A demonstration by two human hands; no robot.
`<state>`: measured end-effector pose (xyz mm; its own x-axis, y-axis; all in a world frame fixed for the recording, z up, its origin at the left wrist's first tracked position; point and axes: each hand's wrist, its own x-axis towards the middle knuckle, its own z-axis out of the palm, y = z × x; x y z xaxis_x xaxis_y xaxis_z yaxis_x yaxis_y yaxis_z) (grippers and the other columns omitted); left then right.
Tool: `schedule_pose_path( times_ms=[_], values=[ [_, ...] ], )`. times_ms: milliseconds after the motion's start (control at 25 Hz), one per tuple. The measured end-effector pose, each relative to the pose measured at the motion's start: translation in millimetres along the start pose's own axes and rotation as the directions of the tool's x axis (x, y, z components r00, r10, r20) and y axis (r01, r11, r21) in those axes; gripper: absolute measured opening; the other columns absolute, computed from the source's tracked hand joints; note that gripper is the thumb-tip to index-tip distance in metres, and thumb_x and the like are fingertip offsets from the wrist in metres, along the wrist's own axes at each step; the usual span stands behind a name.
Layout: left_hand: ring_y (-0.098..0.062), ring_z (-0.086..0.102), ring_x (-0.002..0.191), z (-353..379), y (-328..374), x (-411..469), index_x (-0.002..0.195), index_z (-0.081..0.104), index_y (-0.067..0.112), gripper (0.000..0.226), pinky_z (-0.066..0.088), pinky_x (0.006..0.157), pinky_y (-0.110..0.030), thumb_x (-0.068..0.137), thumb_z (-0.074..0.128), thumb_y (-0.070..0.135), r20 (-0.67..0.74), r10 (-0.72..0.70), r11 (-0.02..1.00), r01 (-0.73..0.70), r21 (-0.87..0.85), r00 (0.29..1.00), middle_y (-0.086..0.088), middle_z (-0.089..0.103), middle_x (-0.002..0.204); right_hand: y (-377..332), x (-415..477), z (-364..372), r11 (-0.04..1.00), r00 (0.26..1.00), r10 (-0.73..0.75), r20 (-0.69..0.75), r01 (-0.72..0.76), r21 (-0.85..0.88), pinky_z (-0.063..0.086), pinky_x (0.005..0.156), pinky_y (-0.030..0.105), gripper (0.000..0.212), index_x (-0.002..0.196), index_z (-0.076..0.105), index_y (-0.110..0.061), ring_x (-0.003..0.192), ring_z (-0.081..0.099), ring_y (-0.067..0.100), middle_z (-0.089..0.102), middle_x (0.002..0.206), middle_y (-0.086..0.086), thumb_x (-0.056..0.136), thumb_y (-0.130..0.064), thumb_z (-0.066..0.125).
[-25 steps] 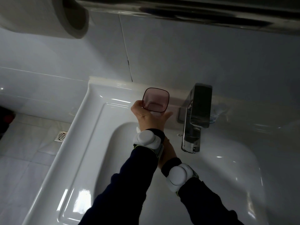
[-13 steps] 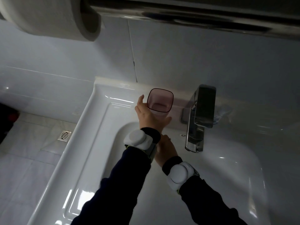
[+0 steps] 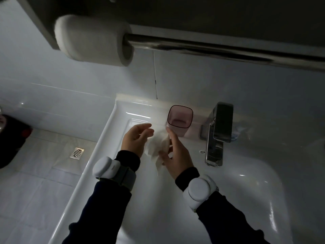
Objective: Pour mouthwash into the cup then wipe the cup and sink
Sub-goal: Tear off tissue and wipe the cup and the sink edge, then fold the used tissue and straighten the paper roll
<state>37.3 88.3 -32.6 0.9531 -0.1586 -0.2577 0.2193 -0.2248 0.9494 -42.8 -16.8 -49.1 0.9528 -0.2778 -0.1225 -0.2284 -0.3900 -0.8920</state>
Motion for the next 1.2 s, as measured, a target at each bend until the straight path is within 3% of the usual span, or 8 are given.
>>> schedule_pose_path(
  times_ms=[120, 280, 400, 600, 720, 880, 1080, 1200],
  values=[
    [-0.028, 0.062, 0.088, -5, 9, -9, 0.097, 0.064, 0.008, 0.022, 0.049, 0.091, -0.045, 0.083, 0.059, 0.024, 0.000, 0.017, 0.998, -0.017, -0.053, 1.000, -0.012, 0.065, 0.087, -17, 1, -4, 0.999, 0.999, -0.021, -0.049, 0.023, 0.030, 0.054, 0.084, 0.050, 0.073, 0.139, 0.021, -0.025, 0.112, 0.054, 0.028, 0.049, 0.132, 0.013, 0.081, -0.010, 0.061],
    [-0.029, 0.063, 0.091, -11, 16, -20, 0.086, 0.065, 0.019, 0.045, 0.048, 0.093, -0.050, 0.061, 0.057, 0.056, -0.056, -0.003, 0.998, -0.001, -0.069, 0.998, -0.009, 0.067, 0.090, -37, -2, -19, 0.993, 0.989, -0.019, -0.149, 0.036, 0.114, 0.055, 0.082, 0.050, 0.067, 0.135, 0.031, -0.023, 0.116, 0.051, 0.028, 0.045, 0.135, 0.010, 0.079, -0.010, 0.065],
    [-0.027, 0.063, 0.086, -13, 29, -39, 0.079, 0.061, 0.022, 0.027, 0.051, 0.087, -0.044, 0.072, 0.064, 0.048, -0.091, 0.034, 0.996, -0.041, -0.074, 0.995, -0.006, 0.065, 0.085, -51, -11, -30, 0.983, 0.986, -0.008, -0.164, 0.038, 0.182, 0.059, 0.075, 0.046, 0.064, 0.131, 0.035, -0.025, 0.118, 0.050, 0.028, 0.043, 0.136, 0.008, 0.078, -0.010, 0.067],
    [-0.009, 0.060, 0.076, -9, 60, -58, 0.088, 0.064, 0.007, 0.022, 0.046, 0.060, -0.007, 0.077, 0.068, 0.025, 0.047, 0.162, 0.986, -0.164, 0.036, 0.986, -0.002, 0.065, 0.086, -71, -18, -42, 0.983, 0.984, -0.019, -0.175, 0.050, 0.178, 0.057, 0.082, 0.049, 0.077, 0.136, 0.027, -0.029, 0.117, 0.052, 0.028, 0.042, 0.139, 0.007, 0.075, -0.004, 0.069],
    [-0.004, 0.058, 0.068, -15, 75, -60, 0.078, 0.062, 0.011, 0.007, 0.045, 0.062, -0.006, 0.078, 0.068, 0.016, 0.106, 0.248, 0.963, -0.257, 0.078, 0.963, -0.001, 0.063, 0.077, -87, -25, -52, 0.986, 0.976, -0.060, -0.211, 0.091, 0.137, 0.056, 0.085, 0.041, 0.077, 0.134, 0.030, -0.025, 0.107, 0.057, 0.022, 0.049, 0.131, 0.008, 0.072, -0.006, 0.072],
    [-0.013, 0.053, 0.061, -22, 91, -59, 0.071, 0.051, 0.022, 0.008, 0.045, 0.060, -0.025, 0.076, 0.057, 0.024, 0.087, 0.281, 0.957, -0.285, 0.043, 0.956, 0.000, 0.057, 0.069, -104, -31, -64, 0.977, 0.979, -0.103, -0.173, 0.132, 0.168, 0.052, 0.070, 0.010, 0.063, 0.124, 0.041, -0.023, 0.078, 0.059, -0.008, 0.052, 0.110, -0.001, 0.071, -0.013, 0.074],
    [-0.004, 0.048, 0.052, -24, 106, -64, 0.075, 0.048, 0.022, 0.020, 0.041, 0.048, -0.019, 0.088, 0.051, 0.007, 0.088, 0.340, 0.940, -0.339, -0.023, 0.936, 0.003, 0.052, 0.067, -113, -35, -72, 0.965, 0.989, -0.129, -0.071, 0.142, 0.219, 0.057, 0.080, 0.029, 0.044, 0.110, 0.050, -0.029, 0.088, 0.062, 0.002, 0.062, 0.109, 0.001, 0.073, -0.028, 0.073],
    [-0.001, 0.047, 0.047, -27, 117, -69, 0.077, 0.048, 0.019, 0.018, 0.038, 0.044, -0.014, 0.088, 0.050, 0.004, 0.131, 0.378, 0.926, -0.374, -0.055, 0.916, 0.000, 0.052, 0.066, -119, -37, -79, 0.949, 0.994, -0.087, -0.071, 0.104, 0.299, 0.051, 0.091, 0.032, 0.052, 0.117, 0.049, -0.027, 0.099, 0.060, 0.008, 0.057, 0.120, 0.004, 0.074, -0.055, 0.060]
  ],
)
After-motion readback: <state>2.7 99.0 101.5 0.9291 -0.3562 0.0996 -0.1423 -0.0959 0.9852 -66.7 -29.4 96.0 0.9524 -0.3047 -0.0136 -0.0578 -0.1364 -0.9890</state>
